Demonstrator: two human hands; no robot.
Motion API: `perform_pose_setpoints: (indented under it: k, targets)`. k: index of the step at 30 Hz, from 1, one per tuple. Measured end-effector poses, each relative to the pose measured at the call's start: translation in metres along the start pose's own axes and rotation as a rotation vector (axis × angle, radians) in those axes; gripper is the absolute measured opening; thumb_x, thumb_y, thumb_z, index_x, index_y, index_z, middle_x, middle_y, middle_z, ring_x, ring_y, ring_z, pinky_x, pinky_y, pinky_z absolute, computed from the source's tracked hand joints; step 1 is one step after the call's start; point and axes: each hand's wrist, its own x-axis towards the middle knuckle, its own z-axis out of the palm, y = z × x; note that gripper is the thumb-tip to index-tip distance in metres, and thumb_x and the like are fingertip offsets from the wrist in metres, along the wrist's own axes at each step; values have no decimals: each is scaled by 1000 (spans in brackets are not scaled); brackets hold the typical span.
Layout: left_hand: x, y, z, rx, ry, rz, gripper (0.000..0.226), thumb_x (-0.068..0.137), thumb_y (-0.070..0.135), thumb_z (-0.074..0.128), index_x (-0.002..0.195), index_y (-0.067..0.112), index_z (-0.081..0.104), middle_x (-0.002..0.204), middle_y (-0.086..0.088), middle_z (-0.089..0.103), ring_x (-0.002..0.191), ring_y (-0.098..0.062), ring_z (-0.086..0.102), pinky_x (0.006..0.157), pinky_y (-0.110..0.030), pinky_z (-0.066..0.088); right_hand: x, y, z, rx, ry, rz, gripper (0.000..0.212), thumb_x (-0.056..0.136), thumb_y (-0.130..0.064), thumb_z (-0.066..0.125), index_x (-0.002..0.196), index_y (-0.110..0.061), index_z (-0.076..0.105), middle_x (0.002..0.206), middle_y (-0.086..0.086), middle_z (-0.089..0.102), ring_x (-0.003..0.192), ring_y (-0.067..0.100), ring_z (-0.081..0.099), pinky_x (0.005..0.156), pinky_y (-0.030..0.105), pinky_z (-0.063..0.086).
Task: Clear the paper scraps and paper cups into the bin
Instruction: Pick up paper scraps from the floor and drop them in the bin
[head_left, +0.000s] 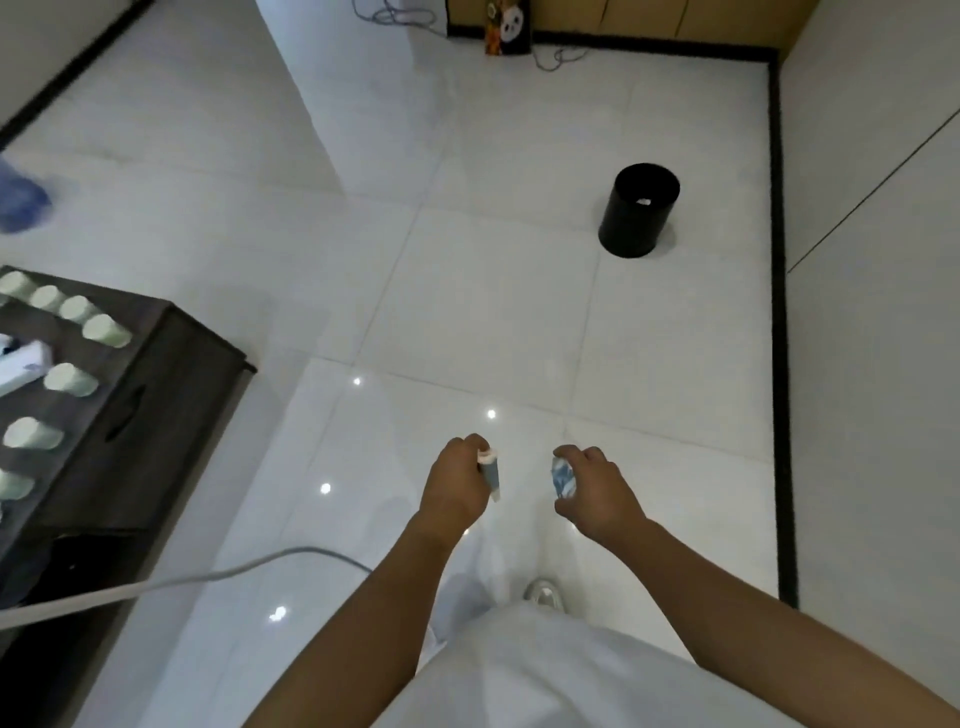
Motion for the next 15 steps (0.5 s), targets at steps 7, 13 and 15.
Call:
perform_pose_setpoints:
  k: [7,13,15]
  targets:
    - [111,83,11,55,-80,131,18,86,0,46,95,2,61,95,-13,61,83,-21,56,64,-20,35,80,33,-80,80,102,102,64,79,-14,69,137,-23,44,127,8,46,113,28,50,91,31,48]
    - [234,151,-1,116,-145,199,26,85,-3,46,104,6,60,105,-13,60,94,-25,59,73,-21,39,174,38,-156,116,165,190,62,79,-17,71,135,-24,45,125,8,47,112,28,52,91,30,48]
    - [274,172,-10,134,-169,225,25,86,-2,46,105,6,60,106,-13,60,95,-25,58,73,-21,39,206,34,-182,136,183,218,62,79,-17,71,135,-23,45,125,8,47,111,28,53,92,30,48]
